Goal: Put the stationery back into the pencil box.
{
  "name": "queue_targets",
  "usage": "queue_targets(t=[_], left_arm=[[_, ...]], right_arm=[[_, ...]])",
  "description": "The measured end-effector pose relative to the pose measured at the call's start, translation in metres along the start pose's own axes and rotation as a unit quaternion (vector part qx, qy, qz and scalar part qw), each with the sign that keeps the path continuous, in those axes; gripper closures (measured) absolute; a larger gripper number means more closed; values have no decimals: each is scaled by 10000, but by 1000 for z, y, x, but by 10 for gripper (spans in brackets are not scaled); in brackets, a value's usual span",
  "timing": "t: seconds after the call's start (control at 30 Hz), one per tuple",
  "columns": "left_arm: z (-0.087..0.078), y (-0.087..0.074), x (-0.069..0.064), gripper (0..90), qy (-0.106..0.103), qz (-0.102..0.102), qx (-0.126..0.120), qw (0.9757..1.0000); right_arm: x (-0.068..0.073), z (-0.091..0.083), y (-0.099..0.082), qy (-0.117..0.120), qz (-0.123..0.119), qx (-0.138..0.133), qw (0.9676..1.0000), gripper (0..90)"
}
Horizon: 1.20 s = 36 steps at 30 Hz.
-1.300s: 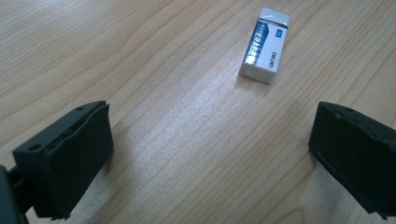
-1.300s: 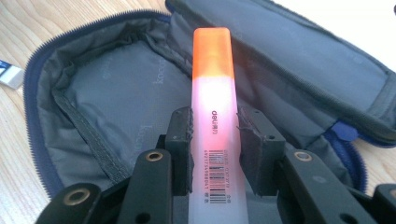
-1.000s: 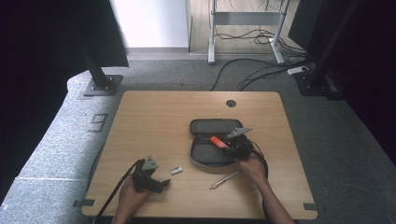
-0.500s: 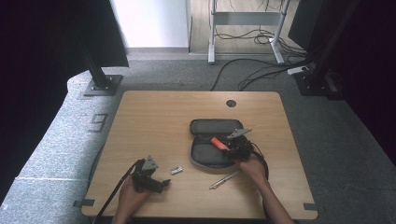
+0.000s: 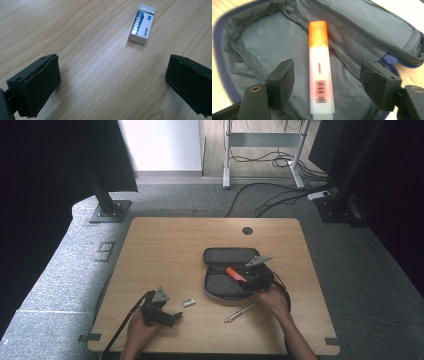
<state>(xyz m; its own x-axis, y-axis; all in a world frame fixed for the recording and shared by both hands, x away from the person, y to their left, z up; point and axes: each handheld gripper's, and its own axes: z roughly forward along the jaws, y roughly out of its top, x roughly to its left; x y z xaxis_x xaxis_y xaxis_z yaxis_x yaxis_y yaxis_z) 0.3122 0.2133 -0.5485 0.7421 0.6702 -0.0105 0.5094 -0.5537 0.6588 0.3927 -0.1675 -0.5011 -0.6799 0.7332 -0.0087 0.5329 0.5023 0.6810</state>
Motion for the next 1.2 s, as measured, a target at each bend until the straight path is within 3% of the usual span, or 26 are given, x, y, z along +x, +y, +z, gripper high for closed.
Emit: queue_targets(t=[0.6, 1.2], left_arm=[[0, 0, 0, 0, 3, 1, 2, 10000], [0, 0, 0, 0, 4, 2, 3, 10000]], right_arm=[[12, -37, -1, -54, 43, -105, 9999, 148], [35, -57, -26, -9, 101, -126, 9999, 179]])
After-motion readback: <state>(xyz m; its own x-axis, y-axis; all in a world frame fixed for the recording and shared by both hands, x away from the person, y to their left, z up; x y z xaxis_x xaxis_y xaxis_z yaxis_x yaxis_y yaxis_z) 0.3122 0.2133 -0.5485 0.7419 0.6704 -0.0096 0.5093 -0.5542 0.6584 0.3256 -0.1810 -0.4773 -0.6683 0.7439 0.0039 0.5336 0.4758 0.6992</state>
